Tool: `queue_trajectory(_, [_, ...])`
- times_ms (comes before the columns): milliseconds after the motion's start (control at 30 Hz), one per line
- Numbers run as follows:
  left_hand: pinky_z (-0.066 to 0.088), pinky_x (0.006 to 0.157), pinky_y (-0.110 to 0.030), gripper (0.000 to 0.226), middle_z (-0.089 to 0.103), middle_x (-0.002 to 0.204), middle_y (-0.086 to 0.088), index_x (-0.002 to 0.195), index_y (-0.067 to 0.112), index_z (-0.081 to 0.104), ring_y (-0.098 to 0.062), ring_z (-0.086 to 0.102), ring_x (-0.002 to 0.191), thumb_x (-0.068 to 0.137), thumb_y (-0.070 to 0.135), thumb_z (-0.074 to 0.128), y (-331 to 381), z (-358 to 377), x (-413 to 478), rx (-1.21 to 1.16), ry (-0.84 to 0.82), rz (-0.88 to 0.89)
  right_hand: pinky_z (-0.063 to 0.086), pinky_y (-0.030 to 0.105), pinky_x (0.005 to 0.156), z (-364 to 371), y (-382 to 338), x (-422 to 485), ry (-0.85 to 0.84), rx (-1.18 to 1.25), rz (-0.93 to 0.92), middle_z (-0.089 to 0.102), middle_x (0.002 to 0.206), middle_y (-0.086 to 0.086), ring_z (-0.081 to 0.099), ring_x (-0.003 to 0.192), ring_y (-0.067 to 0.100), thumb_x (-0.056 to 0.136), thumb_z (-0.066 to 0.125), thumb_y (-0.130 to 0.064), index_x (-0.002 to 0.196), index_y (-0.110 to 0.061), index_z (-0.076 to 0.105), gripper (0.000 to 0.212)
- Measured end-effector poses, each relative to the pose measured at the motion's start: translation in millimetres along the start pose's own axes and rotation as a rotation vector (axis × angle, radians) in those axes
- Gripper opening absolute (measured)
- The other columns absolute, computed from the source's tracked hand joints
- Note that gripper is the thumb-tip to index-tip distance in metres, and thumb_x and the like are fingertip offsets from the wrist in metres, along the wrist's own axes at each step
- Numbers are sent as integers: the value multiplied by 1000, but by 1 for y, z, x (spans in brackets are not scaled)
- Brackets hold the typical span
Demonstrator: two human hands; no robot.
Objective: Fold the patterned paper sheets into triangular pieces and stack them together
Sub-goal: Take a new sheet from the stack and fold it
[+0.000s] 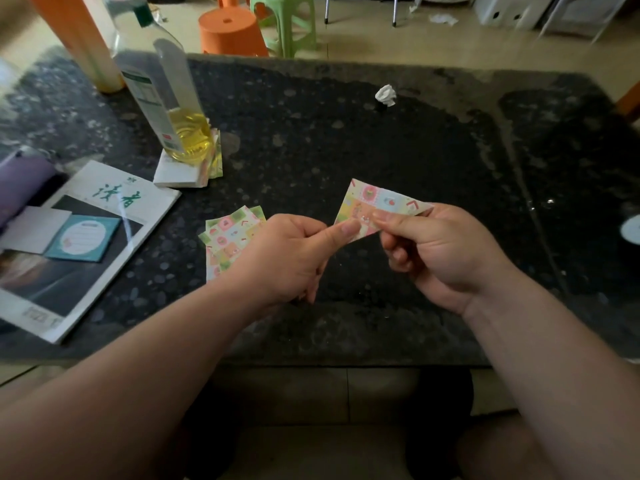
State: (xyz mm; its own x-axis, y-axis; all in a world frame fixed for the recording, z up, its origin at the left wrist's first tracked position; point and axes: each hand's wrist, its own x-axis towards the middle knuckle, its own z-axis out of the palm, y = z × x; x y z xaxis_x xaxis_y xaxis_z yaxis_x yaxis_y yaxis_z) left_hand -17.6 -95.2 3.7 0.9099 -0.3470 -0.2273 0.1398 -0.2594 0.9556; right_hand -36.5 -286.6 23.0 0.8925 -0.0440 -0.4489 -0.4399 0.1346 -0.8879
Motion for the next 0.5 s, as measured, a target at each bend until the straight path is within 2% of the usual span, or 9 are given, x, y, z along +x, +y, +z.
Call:
queue_trajectory(100, [37,47,-29,59,45,38,-10,44,17,48,-26,42,34,77,62,65,5,-7,-1,10,-29,-4,35,17,43,2,-3,1,42,56,-2,58,61,2,46,47,6,97,65,-10,95,-3,73,10])
queue_trajectory(167, [36,48,-31,56,40,37,-10,45,16,46,-24,38,34,78,55,67,8,-19,-1,-39,47,0,29,15,40,-11,-14,9,162,216,-27,53,57,0,40,44,4,97,63,-9,91,-8,69,9])
queue_trajectory(200, [36,50,-33,55,38,38,-9,46,15,44,-24,36,35,80,52,67,9,-27,-1,-86,103,-12,30,15,40,-21,-20,12,249,216,-88,53,55,-2,41,45,5,98,64,-10,88,-11,70,12])
queue_trajectory(233, [36,50,-33,55,36,40,-8,49,14,43,-23,34,36,82,50,67,9,-33,0,-149,149,-39,33,16,42,-31,-22,12,348,74,-197,57,54,-5,44,46,5,98,67,-14,81,-13,70,17])
queue_trajectory(300, [42,49,-32,53,39,48,-8,57,12,48,-24,36,42,93,49,61,10,-36,3,-313,167,-179,43,15,53,-37,-13,7,499,-488,-550,64,58,-10,56,51,3,95,72,-23,71,-20,70,24])
queue_trajectory(367, [53,51,-32,61,60,64,-14,78,4,64,-26,57,53,95,61,51,16,-28,2,-461,11,-399,47,12,68,-20,5,-2,373,-841,-902,70,74,-10,62,67,-1,94,73,-18,81,-24,74,14])
queue_trajectory(433, [60,61,-39,82,73,97,-22,111,-5,68,-33,73,81,85,71,49,20,-16,0,-568,-215,-514,53,25,73,-4,26,-1,220,-950,-1054,72,84,-3,65,77,8,93,71,-12,98,-17,80,11])
queue_trajectory(467, [61,67,-40,85,72,109,-22,119,-6,66,-35,73,94,83,70,51,20,-12,-1,-591,-283,-495,54,33,70,0,33,1,183,-957,-1048,71,86,-1,66,78,13,94,70,-12,104,-16,80,15])
queue_trajectory(500, [62,70,-40,77,71,113,-22,121,-4,66,-35,71,101,86,63,54,20,-9,-1,-588,-300,-448,54,38,66,2,37,3,164,-953,-1028,69,87,0,65,77,16,94,68,-15,109,-16,80,19])
